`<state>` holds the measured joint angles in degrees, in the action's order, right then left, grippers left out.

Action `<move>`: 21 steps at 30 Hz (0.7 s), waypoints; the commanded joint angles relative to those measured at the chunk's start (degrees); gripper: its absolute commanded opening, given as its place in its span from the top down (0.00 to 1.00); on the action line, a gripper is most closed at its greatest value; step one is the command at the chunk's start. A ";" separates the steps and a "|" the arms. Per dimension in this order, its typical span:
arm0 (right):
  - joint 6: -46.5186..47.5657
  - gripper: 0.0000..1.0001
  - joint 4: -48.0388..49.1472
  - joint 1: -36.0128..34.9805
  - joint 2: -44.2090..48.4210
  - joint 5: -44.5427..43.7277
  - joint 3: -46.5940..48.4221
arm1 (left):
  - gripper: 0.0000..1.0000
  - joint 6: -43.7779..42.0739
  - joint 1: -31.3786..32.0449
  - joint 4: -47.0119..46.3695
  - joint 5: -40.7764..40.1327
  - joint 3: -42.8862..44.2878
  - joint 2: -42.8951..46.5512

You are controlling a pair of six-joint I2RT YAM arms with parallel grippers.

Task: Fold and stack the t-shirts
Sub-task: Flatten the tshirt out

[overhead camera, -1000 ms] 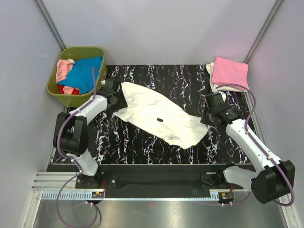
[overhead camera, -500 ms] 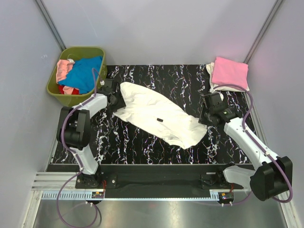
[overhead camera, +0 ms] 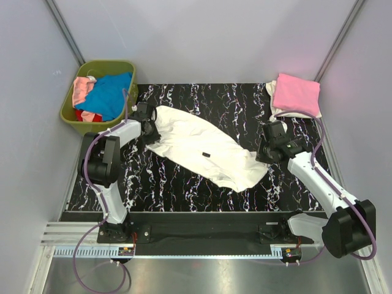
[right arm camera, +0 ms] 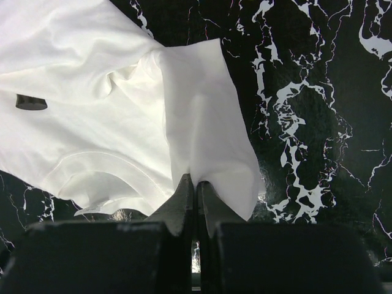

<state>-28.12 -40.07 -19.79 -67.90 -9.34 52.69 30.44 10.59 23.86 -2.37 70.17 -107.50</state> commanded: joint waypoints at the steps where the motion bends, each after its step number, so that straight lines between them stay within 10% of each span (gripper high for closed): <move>1: 0.52 1.00 1.84 0.19 -0.57 0.55 0.05 | 0.83 -0.46 -0.04 -2.33 -0.09 1.19 1.07; 4: 0.61 1.00 1.67 0.28 -0.39 0.38 0.31 | 1.00 -0.90 0.04 -0.57 -1.14 3.29 1.77; 21: -1.15 1.00 -8.87 0.37 5.14 -3.57 14.80 | 1.00 -6.61 0.05 22.53 -3.79 21.13 21.62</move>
<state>-28.36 -46.11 -19.79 -65.89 -10.11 62.33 26.30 10.70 39.99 -4.99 86.70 -90.56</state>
